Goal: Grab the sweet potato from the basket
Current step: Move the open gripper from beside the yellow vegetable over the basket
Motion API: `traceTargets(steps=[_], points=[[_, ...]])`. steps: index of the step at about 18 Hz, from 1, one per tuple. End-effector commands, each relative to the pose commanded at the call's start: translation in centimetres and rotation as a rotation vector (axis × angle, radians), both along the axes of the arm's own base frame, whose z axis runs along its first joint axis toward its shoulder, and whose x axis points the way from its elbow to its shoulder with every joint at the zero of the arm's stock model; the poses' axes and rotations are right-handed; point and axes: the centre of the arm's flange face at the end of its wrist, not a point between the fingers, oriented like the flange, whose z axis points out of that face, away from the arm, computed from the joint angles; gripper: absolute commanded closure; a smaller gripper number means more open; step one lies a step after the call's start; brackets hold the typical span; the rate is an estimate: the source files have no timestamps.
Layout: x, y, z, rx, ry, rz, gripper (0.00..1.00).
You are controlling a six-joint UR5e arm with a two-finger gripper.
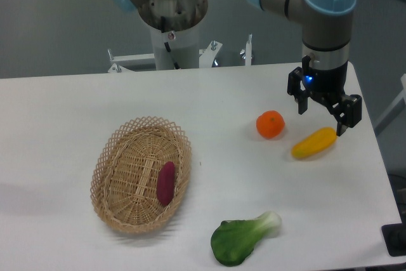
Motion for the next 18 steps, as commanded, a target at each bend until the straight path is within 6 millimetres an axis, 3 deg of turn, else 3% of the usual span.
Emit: traceTargets(steps=[8, 13, 15, 18], points=[[0.6, 0.1, -0.7, 0.002, -0.022, 0.019, 0.0], [3.5, 2.8, -1.7, 0.033, -0.065, 0.09, 0.0], [4.4, 3.6, -2.3, 0.064, -0.092, 0.206, 0.0], [7.0, 6.5, -2.6, 0.106, -0.114, 0.291, 0.0]])
